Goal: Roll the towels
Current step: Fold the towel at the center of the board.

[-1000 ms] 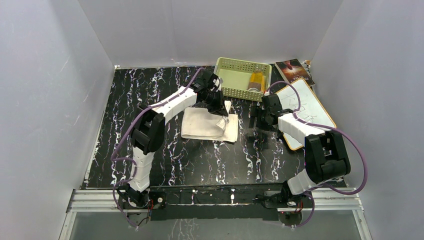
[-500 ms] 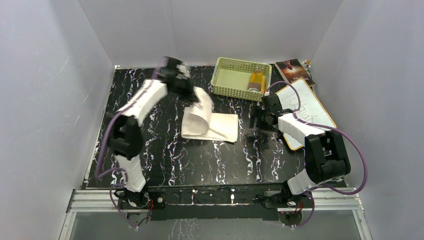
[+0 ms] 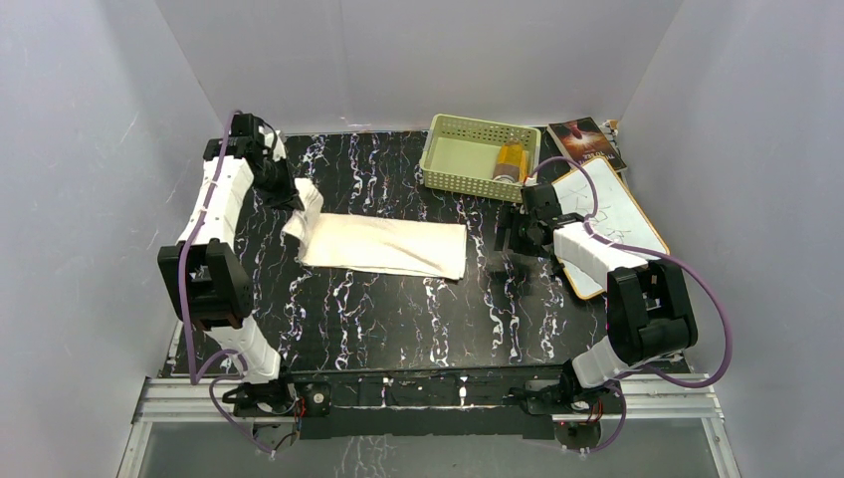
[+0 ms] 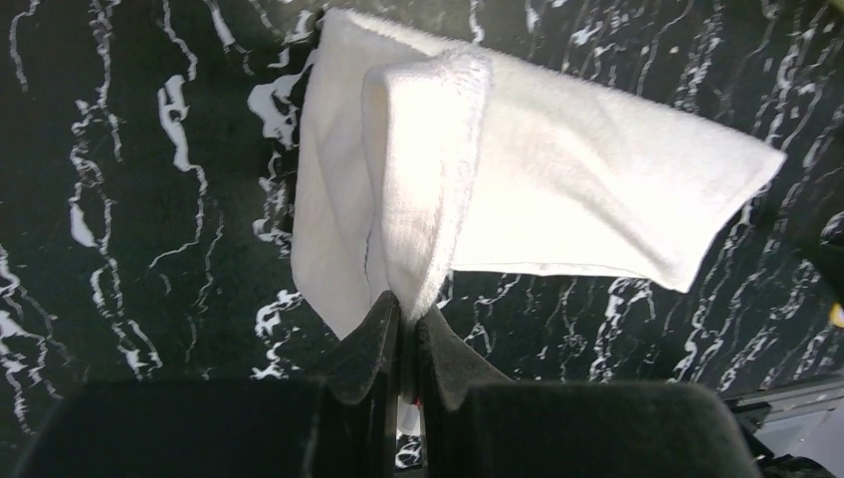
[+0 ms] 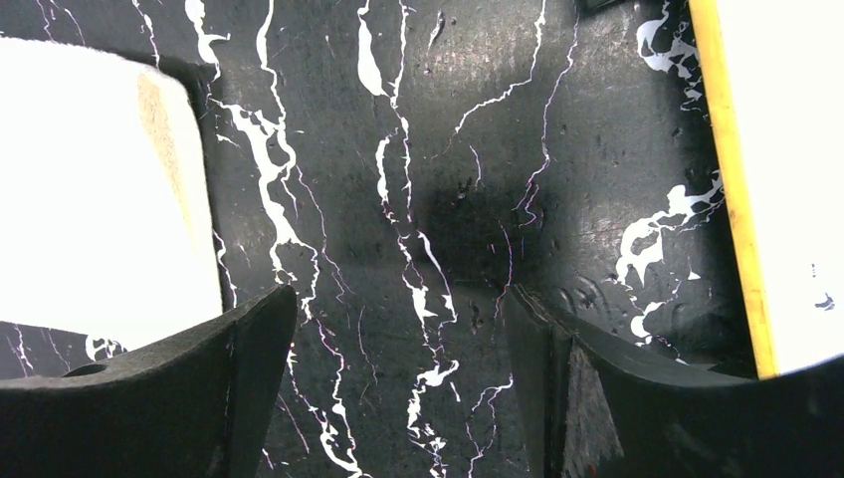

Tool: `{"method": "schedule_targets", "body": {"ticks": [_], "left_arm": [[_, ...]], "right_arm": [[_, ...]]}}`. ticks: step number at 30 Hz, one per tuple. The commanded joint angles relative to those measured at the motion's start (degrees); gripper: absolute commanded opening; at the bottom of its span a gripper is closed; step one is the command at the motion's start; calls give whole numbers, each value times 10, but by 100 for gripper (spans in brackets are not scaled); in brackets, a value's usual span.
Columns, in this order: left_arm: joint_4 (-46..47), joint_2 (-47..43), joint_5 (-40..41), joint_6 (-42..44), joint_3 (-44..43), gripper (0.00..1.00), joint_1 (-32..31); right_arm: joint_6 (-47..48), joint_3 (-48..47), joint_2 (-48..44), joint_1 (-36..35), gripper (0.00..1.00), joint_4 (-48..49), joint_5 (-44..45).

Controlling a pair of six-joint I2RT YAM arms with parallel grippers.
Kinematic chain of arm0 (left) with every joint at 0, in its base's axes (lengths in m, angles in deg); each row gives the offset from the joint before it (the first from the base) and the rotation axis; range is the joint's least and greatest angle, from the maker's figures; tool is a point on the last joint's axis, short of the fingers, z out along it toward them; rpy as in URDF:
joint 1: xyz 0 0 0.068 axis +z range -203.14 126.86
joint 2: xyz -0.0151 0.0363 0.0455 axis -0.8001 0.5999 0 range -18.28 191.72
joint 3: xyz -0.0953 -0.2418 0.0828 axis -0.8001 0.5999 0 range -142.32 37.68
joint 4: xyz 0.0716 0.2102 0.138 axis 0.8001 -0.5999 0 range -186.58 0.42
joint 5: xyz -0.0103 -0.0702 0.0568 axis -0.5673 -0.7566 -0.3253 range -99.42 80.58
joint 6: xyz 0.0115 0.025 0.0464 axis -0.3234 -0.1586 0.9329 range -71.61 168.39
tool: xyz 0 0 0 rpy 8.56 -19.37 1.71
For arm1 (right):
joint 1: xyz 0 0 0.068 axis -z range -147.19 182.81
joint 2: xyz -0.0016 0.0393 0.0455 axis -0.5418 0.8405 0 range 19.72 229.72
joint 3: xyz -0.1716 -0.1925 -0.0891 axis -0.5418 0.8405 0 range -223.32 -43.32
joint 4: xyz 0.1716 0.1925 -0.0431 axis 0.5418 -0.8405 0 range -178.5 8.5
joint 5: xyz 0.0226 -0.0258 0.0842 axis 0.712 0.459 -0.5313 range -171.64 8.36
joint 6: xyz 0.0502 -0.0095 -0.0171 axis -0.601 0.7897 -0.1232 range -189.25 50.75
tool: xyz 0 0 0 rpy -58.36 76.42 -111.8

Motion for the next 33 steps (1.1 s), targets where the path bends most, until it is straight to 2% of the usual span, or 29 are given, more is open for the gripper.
{"method": "schedule_targets", "body": {"ticks": [1,7,14,20,26,33], "left_arm": [[-58,-20,5,69,-6,0,26],[-78,-24,50,106,7,0,54],[-60,-13,-14,79,14,0,46],[-41,4,-22,7,0,0,-73],[71,36,-92,-109,24,0,-194],[88,109,-89,-152,-39,0,-286]], "right_arm": [[2,-25,-6,-2,74,9,0],[1,-25,-5,-4,74,13,1],[1,-21,-12,-6,74,13,1],[0,-17,-12,-7,74,14,0],[0,-15,-14,-9,74,13,3],[1,-4,-21,-8,75,13,8]]}}
